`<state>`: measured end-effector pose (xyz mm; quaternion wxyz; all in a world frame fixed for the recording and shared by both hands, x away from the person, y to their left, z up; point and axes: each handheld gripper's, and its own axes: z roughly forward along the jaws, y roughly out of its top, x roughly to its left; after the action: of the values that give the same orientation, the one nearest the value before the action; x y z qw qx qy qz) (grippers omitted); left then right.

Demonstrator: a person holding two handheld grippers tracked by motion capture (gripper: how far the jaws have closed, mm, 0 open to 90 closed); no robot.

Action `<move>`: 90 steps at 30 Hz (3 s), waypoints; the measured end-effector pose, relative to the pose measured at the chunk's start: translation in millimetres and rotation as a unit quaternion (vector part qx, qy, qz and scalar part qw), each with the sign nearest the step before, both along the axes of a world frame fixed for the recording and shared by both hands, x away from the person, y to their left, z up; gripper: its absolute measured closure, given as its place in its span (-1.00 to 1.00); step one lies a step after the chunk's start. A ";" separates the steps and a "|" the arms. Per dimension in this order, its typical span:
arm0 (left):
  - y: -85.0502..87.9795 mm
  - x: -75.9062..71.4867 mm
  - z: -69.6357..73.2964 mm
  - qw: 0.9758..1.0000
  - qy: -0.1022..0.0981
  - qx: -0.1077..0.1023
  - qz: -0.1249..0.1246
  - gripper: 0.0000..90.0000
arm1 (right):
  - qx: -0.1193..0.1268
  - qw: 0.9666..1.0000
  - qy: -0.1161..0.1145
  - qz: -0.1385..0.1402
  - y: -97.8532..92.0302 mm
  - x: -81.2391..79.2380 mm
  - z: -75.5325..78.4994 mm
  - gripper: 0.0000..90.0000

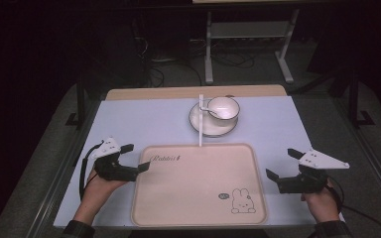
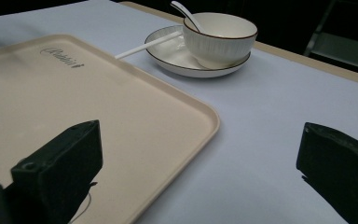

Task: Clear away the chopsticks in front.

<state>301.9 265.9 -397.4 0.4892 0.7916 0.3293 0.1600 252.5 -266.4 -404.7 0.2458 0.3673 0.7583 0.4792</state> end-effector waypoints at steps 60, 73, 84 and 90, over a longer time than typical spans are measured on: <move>-159.4 161.0 -3.5 0.995 0.088 0.050 0.007 -0.47 | 0.019 1.000 0.003 0.010 -4.6 -0.2 -0.8 -1.00; -185.5 170.8 -19.5 0.990 0.110 0.088 0.012 0.03 | 0.023 1.000 0.001 0.011 -5.5 -1.1 -0.3 -1.00; -192.0 176.4 -32.5 0.985 0.130 0.109 0.034 0.23 | 0.027 1.000 0.001 0.010 -7.0 -1.5 0.1 -1.00; -191.3 184.5 -34.2 0.984 0.132 0.112 0.045 0.34 | 0.029 1.000 0.000 0.010 -7.9 -1.8 0.3 -1.00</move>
<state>486.4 74.6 -431.6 0.3426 0.8396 0.4064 0.1122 250.7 -274.3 -404.4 0.2306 0.3663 0.7478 0.5034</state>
